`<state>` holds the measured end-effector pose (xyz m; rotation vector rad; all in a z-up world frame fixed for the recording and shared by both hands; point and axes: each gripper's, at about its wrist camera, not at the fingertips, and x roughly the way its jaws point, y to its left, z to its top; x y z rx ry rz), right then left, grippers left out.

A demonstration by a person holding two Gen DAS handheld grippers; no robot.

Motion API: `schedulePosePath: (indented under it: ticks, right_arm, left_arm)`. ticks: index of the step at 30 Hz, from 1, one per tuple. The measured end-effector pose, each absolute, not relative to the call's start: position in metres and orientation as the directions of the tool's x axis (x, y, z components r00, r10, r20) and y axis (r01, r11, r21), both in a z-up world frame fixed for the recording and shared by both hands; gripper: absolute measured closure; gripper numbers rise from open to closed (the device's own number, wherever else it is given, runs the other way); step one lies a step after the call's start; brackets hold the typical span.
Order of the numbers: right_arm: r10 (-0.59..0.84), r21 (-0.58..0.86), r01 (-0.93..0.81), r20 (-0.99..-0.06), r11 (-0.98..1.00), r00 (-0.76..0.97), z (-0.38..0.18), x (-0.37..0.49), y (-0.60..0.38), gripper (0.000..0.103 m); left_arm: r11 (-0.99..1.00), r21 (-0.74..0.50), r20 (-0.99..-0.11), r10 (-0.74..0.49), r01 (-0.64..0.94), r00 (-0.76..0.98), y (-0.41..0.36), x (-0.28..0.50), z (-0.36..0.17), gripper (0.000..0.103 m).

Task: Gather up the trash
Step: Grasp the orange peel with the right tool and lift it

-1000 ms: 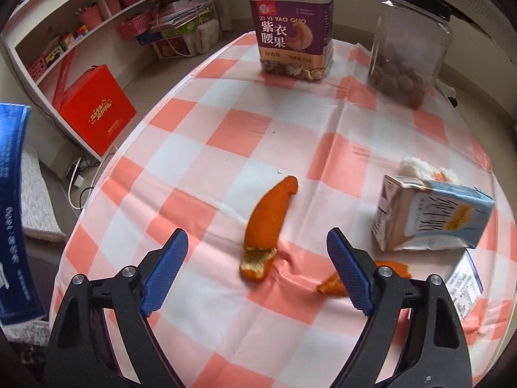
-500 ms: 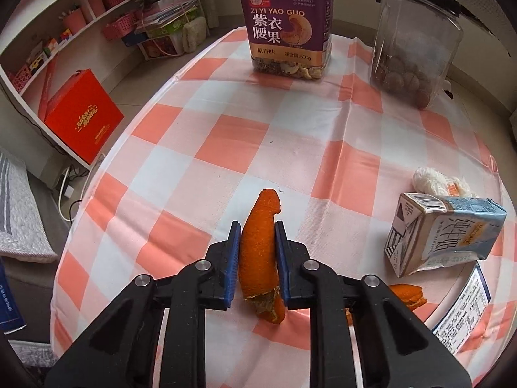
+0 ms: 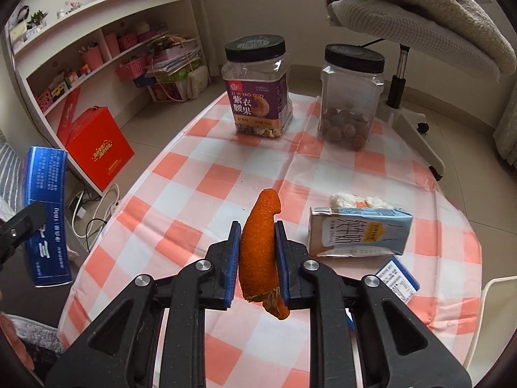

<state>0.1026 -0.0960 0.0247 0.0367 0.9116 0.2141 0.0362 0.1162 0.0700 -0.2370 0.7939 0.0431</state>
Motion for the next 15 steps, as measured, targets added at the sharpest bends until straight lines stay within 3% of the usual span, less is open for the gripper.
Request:
schedulePosePath:
  ticks: [15]
  right_arm:
    - [0.139,0.092,-0.105,-0.701,0.99,0.699,0.045,0.051,-0.165,0.083]
  left_arm:
    - [0.99,-0.143,-0.7,-0.094,-0.01,0.708,0.05,0.032,0.066,0.047]
